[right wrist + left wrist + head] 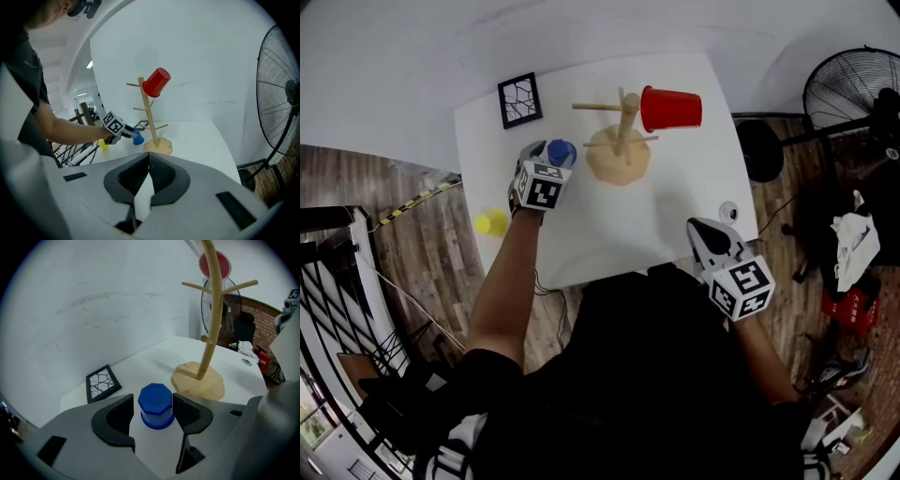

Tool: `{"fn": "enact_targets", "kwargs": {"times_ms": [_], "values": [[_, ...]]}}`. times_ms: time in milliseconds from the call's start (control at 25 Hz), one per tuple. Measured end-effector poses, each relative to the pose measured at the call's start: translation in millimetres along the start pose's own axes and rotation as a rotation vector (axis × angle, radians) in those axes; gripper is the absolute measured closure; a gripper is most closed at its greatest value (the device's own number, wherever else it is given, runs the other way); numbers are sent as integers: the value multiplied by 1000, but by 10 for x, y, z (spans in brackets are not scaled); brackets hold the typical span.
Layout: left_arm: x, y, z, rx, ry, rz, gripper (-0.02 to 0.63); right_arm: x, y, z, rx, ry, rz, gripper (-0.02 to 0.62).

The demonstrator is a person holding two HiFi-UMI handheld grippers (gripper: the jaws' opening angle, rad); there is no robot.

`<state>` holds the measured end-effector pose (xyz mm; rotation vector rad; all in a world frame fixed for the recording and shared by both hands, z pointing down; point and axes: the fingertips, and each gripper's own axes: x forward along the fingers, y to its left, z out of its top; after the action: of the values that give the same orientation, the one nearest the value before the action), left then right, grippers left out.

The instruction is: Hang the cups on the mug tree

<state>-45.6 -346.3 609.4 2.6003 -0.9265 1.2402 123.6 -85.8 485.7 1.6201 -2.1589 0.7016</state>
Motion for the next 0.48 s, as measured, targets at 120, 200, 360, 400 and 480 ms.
{"fn": "enact_targets", "kwargs": {"times_ms": [120,200,360,400,480], "values": [[47,-12,-12,-5,4,-13,339,21,-5,-15,7,3,-1,588],[63,-25,-20,-10,9,-20,341,26,0,-23,9,4,1,588],[50,-49,-20,-18,11,-26,357,10,-11,-33,7,4,2,588],[37,-51,-16,-21,10,-26,359,10,-17,-34,7,4,3,588],[-4,-59,-5,-25,4,-23,359,13,-24,-31,5,1,8,588]]}}
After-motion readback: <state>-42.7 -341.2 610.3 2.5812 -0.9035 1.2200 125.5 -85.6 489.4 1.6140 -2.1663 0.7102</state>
